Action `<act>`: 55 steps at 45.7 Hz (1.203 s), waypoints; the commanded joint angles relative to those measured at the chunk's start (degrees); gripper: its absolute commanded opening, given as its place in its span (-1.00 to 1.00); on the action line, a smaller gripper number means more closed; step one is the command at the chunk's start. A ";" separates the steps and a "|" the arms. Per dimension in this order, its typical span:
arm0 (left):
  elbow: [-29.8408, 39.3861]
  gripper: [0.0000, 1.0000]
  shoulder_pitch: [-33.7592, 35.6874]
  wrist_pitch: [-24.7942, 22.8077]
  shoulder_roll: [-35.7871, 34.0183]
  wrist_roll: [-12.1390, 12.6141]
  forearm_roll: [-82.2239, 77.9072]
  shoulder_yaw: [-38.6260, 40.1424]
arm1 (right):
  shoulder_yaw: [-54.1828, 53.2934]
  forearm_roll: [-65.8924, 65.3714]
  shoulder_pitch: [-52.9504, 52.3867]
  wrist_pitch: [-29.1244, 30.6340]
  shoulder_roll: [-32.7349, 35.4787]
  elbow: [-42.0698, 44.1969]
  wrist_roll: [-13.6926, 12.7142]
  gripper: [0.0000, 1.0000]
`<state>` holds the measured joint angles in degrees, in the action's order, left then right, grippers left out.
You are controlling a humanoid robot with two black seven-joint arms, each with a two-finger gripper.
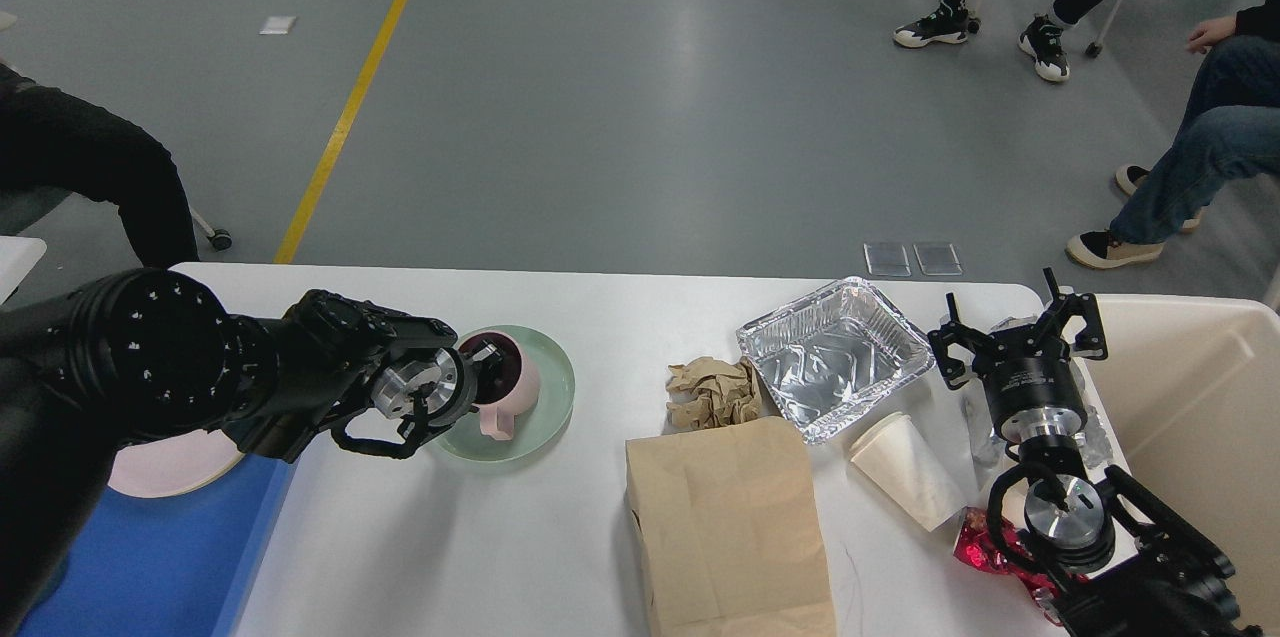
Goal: Tidy desktop
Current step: 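Lift the pink mug off the green saucer and carry it to the tray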
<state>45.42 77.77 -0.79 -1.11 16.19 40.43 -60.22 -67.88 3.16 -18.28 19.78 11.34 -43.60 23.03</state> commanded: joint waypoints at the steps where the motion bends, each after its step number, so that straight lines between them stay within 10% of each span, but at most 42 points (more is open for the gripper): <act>1: 1.16 -1.00 1.76 0.00 -0.73 2.00 0.00 -0.16 | 0.02 0.00 0.00 0.00 0.00 0.00 0.00 1.00; 10: 6.08 -1.00 8.26 -2.98 -3.10 6.66 -0.09 -2.09 | 0.03 0.00 0.00 0.00 0.00 0.00 0.00 1.00; 27: 22.60 -1.00 29.44 -15.20 -7.06 5.43 -1.49 -13.77 | 0.03 0.00 0.00 0.00 0.00 0.09 0.00 1.00; 55: 52.32 -1.00 70.58 -41.56 -7.67 -20.93 -28.82 -29.07 | -0.06 0.00 0.00 0.00 0.00 0.09 0.00 1.00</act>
<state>95.46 144.13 -37.66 -8.30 -1.35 14.41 -86.41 -67.86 3.16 -18.28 19.77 11.34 -43.55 23.03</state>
